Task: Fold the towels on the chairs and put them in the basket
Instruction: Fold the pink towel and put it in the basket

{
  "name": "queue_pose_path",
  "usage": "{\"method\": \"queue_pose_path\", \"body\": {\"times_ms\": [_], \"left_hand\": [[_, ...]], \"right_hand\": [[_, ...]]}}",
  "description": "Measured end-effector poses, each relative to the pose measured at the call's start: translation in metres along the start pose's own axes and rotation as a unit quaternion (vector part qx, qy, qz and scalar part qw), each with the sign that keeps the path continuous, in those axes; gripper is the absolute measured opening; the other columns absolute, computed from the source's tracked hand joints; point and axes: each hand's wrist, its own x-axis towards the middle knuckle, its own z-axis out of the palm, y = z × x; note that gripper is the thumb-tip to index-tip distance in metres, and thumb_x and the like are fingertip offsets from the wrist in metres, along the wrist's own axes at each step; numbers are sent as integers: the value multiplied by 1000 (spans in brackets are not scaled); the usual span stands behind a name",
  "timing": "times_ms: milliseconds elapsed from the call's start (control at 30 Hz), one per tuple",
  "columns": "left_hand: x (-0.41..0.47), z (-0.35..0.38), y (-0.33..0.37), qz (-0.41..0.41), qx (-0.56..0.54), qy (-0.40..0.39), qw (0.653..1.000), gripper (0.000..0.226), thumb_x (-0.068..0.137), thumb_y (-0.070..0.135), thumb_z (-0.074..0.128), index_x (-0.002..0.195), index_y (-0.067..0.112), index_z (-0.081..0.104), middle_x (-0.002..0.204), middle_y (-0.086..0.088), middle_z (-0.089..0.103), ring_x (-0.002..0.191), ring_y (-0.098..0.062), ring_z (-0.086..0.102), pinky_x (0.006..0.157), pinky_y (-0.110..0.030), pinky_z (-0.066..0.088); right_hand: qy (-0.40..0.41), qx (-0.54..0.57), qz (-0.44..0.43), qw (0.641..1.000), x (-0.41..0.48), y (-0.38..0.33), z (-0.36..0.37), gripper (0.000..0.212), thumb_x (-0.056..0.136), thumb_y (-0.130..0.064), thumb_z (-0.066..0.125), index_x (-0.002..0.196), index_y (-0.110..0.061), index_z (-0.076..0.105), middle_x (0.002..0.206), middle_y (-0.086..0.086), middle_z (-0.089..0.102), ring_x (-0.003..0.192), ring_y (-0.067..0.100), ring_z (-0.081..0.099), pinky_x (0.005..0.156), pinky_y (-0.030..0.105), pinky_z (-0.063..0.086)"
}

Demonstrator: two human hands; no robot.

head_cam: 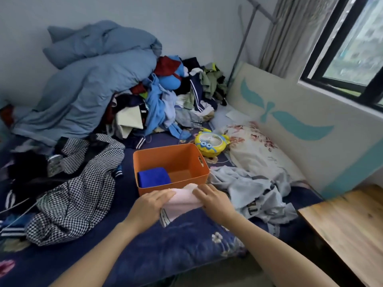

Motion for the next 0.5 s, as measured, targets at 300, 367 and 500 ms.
{"method": "queue_pose_path", "body": {"times_ms": [300,367,500], "left_hand": [[86,44,-39,-201,-164,-66,963,52,83,-3,44,125,24,58,126,9,60,117,-10,53,92,-19,40],[105,53,-41,-209,-168,-78,960,53,83,-3,43,125,25,58,126,9,60,116,-10,53,91,-20,41],[150,69,-57,-206,-143,-99,963,58,81,-4,41,127,29,56,130,12,57,119,-10,51,93,-22,40]], "right_hand": [[-41,49,59,996,55,86,41,39,82,-10,52,121,-11,53,126,7,53,113,26,49,74,38,46],[-23,64,39,997,64,106,43,39,79,-9,57,118,-10,56,121,8,56,107,27,54,70,35,47],[-27,102,-8,994,91,157,53,38,61,-4,69,98,-4,64,97,13,66,82,32,65,50,31,52]]}}
